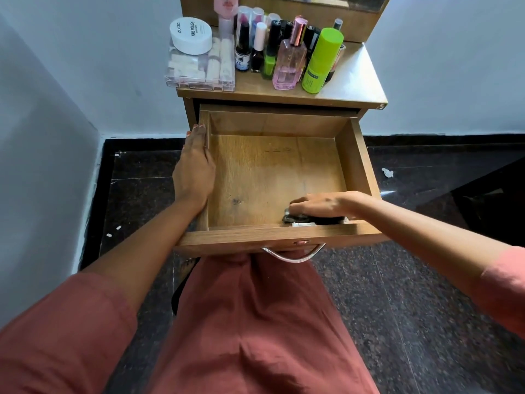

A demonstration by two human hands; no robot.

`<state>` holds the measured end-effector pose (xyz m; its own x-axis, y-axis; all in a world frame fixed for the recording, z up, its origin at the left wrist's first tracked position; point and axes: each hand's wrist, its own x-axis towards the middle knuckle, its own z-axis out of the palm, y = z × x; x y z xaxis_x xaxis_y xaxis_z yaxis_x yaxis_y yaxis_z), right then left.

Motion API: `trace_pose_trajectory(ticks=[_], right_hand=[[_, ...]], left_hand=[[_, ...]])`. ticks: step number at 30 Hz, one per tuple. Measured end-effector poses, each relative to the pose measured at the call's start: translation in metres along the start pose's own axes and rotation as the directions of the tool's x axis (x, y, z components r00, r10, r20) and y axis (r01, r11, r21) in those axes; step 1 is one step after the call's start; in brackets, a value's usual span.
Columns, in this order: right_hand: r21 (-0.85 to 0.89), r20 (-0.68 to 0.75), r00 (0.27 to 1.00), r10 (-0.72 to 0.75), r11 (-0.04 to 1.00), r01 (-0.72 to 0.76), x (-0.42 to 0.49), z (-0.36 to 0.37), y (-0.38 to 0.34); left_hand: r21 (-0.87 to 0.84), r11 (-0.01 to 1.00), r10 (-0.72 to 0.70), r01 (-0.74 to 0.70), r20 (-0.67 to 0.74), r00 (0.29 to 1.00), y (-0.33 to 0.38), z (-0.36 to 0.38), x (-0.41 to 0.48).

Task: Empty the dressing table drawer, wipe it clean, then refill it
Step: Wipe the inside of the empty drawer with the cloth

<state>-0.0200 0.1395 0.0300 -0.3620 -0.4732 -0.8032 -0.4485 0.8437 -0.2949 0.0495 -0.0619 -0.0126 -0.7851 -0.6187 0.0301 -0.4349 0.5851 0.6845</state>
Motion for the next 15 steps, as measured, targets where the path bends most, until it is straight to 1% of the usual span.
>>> trace_pose_trajectory(ticks=[3,5,7,9,12,15], right_hand=[[0.006,-0.011,0.995,-0.096,0.995,0.096,0.013,0.007,-0.025],[-0.028,-0.027,0.992,-0.121,0.992,0.12,0.019,0.011,-0.036],[-0.068,-0.078,0.992,-0.102,0.993,0.097,0.021,0.015,-0.037],[-0.032,-0.103,0.99,-0.099,0.995,0.096,0.017,0.016,-0.028],[0.088,-0.072,0.994,-0.08,0.992,0.086,0.009,0.013,-0.012],[0.095,-0.066,0.998,0.01,0.996,-0.004,-0.002,0.004,0.012]], left_hand=[[0.005,1.0,-0.008,0.008,0.004,1.0,0.0,-0.001,0.0],[-0.003,1.0,0.005,-0.005,0.001,1.0,-0.001,0.0,0.001],[-0.012,1.0,0.021,-0.021,-0.002,1.0,-0.003,0.001,0.001],[-0.012,0.999,0.03,-0.03,-0.001,1.0,-0.004,0.001,0.001],[-0.006,0.999,0.033,-0.033,-0.003,0.999,-0.004,0.001,0.0],[-0.003,0.999,0.037,-0.037,-0.007,0.999,-0.004,0.002,0.0]])
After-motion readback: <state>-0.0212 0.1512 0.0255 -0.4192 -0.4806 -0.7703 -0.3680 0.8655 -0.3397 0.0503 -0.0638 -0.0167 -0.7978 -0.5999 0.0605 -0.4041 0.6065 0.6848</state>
